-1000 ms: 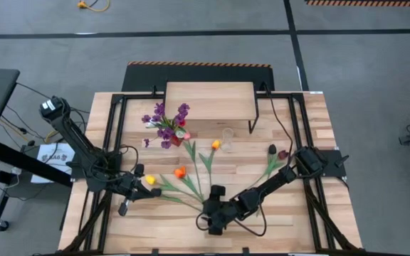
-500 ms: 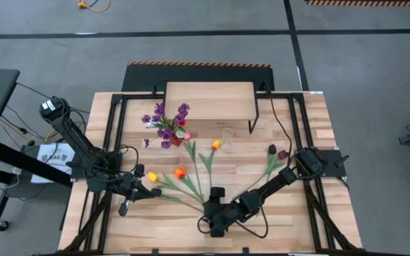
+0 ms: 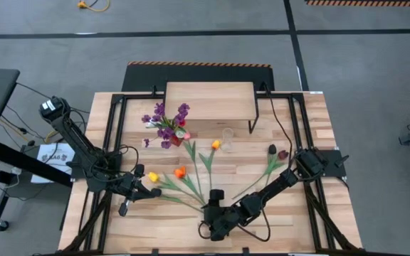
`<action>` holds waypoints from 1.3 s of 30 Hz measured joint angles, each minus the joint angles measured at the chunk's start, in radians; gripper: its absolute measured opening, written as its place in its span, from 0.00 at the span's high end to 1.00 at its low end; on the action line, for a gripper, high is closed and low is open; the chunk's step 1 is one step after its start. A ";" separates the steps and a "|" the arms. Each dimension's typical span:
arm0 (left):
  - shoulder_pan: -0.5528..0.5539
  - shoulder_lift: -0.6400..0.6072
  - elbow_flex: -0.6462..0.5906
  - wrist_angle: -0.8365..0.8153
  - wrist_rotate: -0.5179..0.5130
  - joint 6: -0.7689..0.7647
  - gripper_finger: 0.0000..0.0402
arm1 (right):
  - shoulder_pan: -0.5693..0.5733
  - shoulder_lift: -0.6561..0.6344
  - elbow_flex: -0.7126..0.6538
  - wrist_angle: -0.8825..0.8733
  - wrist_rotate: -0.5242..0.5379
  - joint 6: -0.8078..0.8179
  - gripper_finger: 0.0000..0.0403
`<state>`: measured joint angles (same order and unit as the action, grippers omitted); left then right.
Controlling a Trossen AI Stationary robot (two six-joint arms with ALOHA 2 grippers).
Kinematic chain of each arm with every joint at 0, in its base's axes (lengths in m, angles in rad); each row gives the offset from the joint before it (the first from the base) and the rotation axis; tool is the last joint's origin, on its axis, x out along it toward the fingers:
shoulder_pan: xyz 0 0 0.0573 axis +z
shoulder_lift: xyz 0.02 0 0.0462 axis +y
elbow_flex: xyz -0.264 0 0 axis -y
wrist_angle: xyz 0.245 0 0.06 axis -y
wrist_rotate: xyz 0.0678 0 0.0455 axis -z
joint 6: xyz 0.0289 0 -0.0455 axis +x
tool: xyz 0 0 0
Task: Pick and place flowers into a vace then onto a shelf
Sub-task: Put the bottom black flower into the transparent flower vase
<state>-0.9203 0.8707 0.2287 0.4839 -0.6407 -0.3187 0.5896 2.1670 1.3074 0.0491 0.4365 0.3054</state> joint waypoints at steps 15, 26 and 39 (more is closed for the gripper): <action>0.000 0.000 0.000 -0.001 0.001 0.000 1.00 | -0.010 0.015 0.014 -0.005 -0.024 0.016 0.57; 0.000 0.000 0.000 -0.003 0.003 -0.005 1.00 | -0.035 0.124 0.025 0.083 -0.061 0.042 0.61; 0.000 0.000 0.000 -0.003 0.000 -0.015 1.00 | -0.069 0.124 0.024 0.062 -0.047 0.080 0.90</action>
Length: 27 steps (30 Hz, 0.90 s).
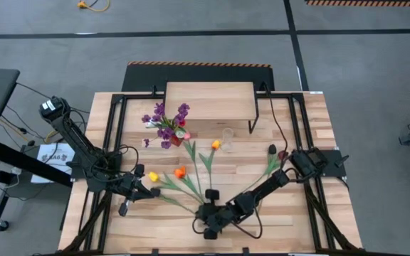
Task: Pick and place flowers into a vace then onto a shelf
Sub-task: Put the bottom black flower into the transparent flower vase
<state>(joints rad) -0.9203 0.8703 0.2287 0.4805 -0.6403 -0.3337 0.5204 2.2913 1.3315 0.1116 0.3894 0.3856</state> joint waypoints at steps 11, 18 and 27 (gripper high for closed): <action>0.000 0.000 0.000 0.000 0.000 -0.003 1.00 | 0.010 -0.041 -0.007 -0.009 0.024 -0.057 0.99; 0.000 0.000 0.000 0.000 0.000 -0.003 1.00 | 0.044 -0.101 -0.017 -0.022 0.123 -0.152 1.00; 0.000 0.000 0.000 0.006 -0.012 -0.003 1.00 | 0.067 -0.123 -0.014 0.024 0.171 -0.175 1.00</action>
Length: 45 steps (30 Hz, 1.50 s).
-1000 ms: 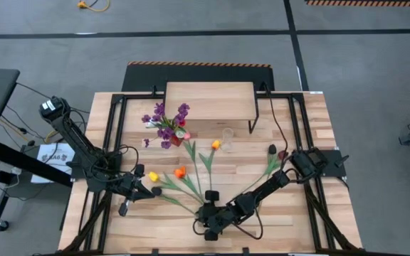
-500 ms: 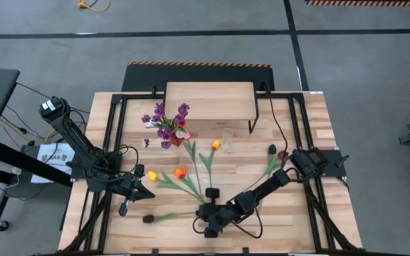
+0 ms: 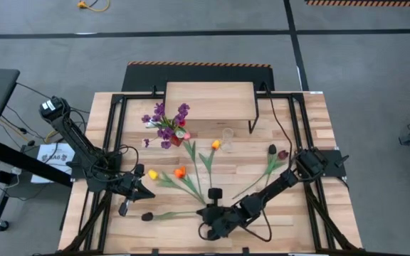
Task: Pick and place flowers into a vace then onto a shelf
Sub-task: Put the bottom black flower into the transparent flower vase
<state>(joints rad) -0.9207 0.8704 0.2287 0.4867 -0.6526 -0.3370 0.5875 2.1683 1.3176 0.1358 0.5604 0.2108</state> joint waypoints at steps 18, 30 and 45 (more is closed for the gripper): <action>0.000 0.000 0.000 0.001 -0.014 -0.016 1.00 | 0.060 -0.003 0.140 0.081 -0.011 -0.238 1.00; 0.000 0.000 0.000 -0.002 -0.132 -0.088 1.00 | 0.084 -0.005 0.344 0.094 -0.005 -0.459 1.00; 0.054 0.128 0.000 0.308 0.027 0.208 1.00 | 0.113 -0.040 0.428 0.383 0.076 -0.508 1.00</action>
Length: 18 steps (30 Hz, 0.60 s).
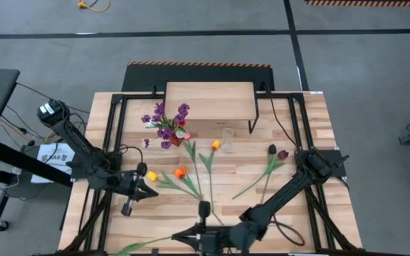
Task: Pick and place flowers into a vace then onto a shelf
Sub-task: Put the bottom black flower into the transparent flower vase
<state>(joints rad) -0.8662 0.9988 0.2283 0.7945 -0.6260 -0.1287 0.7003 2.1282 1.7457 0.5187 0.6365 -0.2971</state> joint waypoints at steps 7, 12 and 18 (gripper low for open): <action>0.046 0.195 0.000 0.287 0.078 0.107 1.00 | 0.082 -0.107 -0.197 0.197 0.189 -0.046 1.00; 0.096 0.324 0.000 0.520 0.138 0.150 1.00 | 0.099 -0.167 -0.467 0.546 0.232 -0.073 1.00; 0.178 0.441 0.053 0.607 0.150 0.146 1.00 | 0.071 -0.179 -0.673 0.783 0.231 -0.065 1.00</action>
<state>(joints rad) -0.6885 1.4396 0.2817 1.4018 -0.4757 0.0174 0.7709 1.9491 1.0728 1.3017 0.8673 -0.3624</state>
